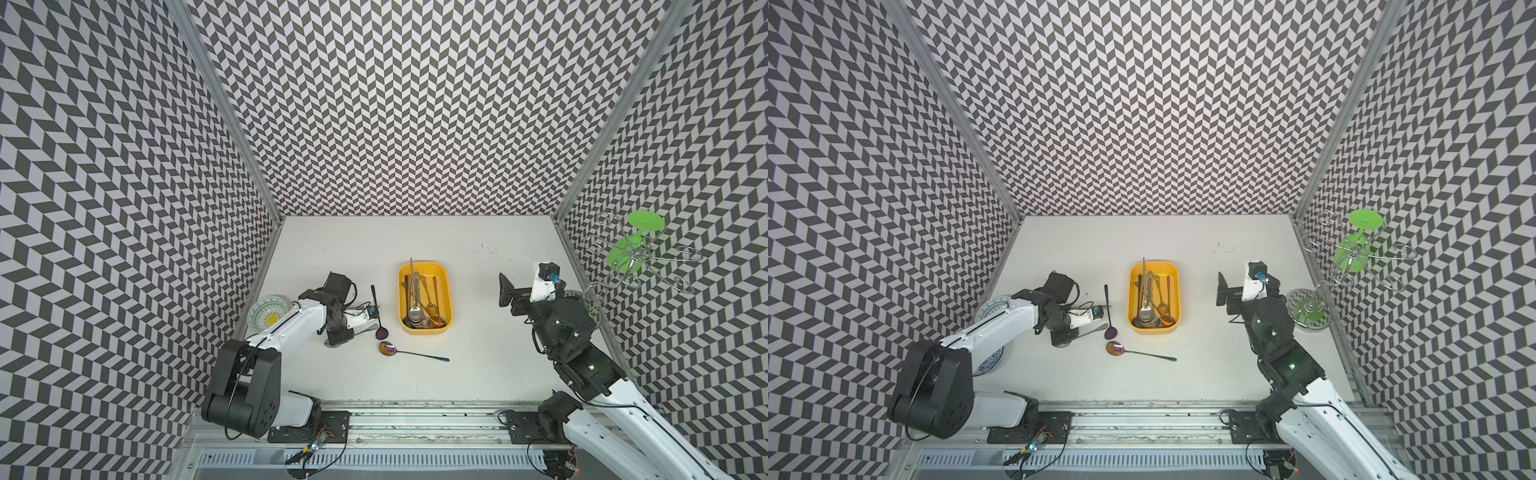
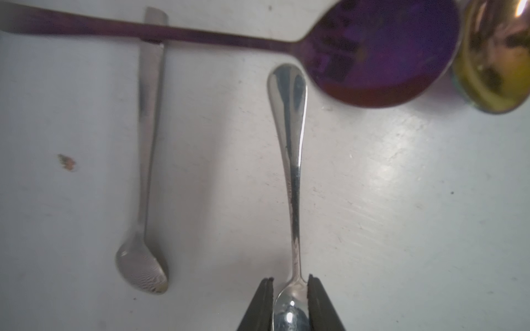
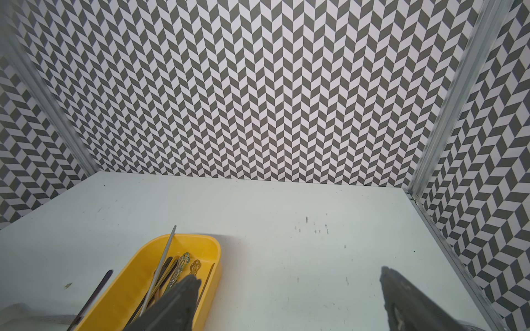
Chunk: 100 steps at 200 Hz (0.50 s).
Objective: Put the spoon into the storage box
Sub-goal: Pick up the spoon from the center of the board.
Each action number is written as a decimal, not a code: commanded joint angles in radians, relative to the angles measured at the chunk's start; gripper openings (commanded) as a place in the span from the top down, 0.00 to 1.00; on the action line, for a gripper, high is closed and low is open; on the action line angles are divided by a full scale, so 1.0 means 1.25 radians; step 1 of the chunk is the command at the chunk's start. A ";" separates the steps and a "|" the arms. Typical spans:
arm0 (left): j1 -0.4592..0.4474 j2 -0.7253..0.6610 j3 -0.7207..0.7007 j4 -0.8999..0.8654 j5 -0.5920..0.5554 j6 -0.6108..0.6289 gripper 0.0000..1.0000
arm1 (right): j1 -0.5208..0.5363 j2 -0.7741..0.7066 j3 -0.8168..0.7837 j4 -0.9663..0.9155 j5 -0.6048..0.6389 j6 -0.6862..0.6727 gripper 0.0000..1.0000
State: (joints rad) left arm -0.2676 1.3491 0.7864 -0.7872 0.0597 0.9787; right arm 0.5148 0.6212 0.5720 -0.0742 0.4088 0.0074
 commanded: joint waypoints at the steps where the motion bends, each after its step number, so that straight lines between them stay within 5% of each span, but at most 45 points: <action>1: 0.011 -0.033 0.005 -0.044 0.030 0.000 0.66 | 0.006 -0.006 -0.006 0.039 0.005 -0.001 0.00; 100: 0.224 0.036 0.036 -0.132 0.153 -0.010 0.27 | 0.007 0.005 -0.004 0.034 -0.001 0.001 0.00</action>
State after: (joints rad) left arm -0.0391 1.3663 0.7921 -0.8948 0.1772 0.9627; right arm 0.5152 0.6231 0.5720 -0.0746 0.4084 0.0078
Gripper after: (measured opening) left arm 0.699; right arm 0.996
